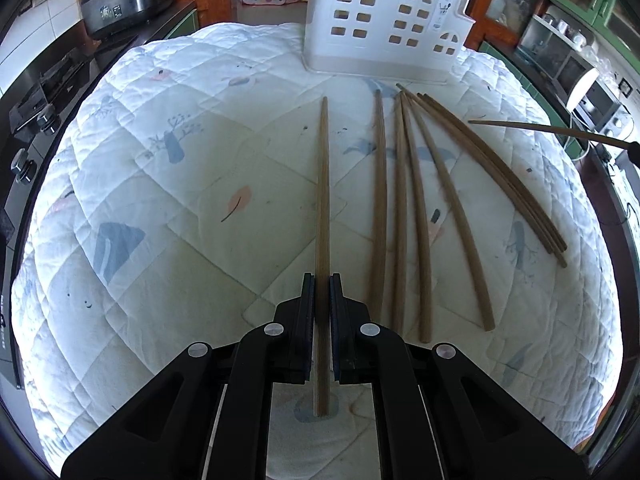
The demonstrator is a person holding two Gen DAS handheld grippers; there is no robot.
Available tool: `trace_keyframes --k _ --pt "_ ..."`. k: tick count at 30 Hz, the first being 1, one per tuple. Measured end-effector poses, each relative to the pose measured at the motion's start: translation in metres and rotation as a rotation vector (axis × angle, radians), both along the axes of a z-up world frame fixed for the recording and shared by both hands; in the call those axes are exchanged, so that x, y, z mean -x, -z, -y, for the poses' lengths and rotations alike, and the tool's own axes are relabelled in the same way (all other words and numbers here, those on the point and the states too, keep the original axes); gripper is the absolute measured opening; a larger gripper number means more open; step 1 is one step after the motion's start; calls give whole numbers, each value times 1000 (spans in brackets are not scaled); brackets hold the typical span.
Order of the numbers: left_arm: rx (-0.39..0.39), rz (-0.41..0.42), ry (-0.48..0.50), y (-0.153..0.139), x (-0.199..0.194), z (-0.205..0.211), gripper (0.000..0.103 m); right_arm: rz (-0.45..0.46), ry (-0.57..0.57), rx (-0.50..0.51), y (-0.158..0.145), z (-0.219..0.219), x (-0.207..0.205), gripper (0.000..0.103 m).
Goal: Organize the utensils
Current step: 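Lift the held chopsticks off the cloth with both grippers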
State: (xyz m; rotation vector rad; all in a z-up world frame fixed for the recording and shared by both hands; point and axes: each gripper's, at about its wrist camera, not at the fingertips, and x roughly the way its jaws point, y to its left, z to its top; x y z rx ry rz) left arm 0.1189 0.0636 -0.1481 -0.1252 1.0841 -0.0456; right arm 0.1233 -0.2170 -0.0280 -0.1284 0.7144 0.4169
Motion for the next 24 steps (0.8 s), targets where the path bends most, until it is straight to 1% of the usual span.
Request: trace_keyframes --k 6,13,15,17,21,24 --pt "26 12 -34 5 3 -3 9 0 -3 1 0 -1 0 7" --pt "-15 40 -29 6 7 2 9 -2 -2 2 0 -2 -1 7" --pt "-34 42 -18 5 7 4 8 -2 -3 5 -1 -3 -1 7" --pt "-47 41 -15 3 7 6 7 -2 -2 3 -1 -2 -1 7" --pt "-18 41 -14 -7 8 4 6 3 -4 5 -2 -3 -1 7" --pt "-22 56 -1 -19 9 4 6 8 -6 5 -4 -4 -3 7"
